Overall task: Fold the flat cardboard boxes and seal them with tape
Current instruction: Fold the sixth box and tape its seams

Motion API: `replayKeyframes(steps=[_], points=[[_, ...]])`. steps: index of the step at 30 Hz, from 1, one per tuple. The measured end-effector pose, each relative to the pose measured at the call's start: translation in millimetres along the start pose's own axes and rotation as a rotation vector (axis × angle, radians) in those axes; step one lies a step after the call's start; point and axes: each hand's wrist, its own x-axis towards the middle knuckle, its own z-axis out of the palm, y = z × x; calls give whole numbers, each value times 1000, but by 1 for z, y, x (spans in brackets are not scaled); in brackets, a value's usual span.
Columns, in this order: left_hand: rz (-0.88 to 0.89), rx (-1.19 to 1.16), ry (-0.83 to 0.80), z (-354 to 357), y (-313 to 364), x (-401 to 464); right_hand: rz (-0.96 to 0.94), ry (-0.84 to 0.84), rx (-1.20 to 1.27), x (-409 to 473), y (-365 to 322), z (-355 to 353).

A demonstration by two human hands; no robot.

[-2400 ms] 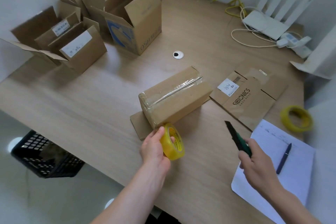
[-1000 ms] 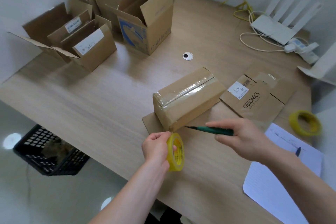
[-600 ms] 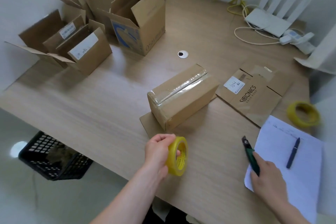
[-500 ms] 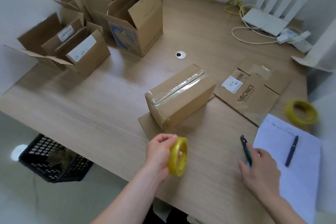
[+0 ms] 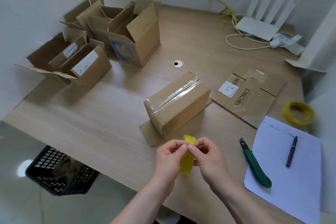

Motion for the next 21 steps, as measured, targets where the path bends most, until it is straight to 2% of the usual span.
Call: replayKeyframes(steps=[3, 7, 9, 13, 17, 19, 21], points=[[197, 157, 40, -10, 6, 3, -17, 114, -111, 6, 5, -7], [698, 482, 189, -52, 39, 33, -95, 168, -547, 8, 17, -27], [833, 738, 191, -75, 58, 61, -180, 167, -767, 7, 23, -32], [684, 1068, -111, -91, 77, 115, -211, 95, -1091, 1, 46, -23], [908, 1555, -490, -92, 70, 155, -212, 90, -1220, -4, 66, -7], [1013, 1628, -543, -96, 72, 169, -198, 90, -1271, -5, 71, -3], [1094, 1627, -530, -97, 72, 173, -192, 108, -1286, -6, 79, -1]])
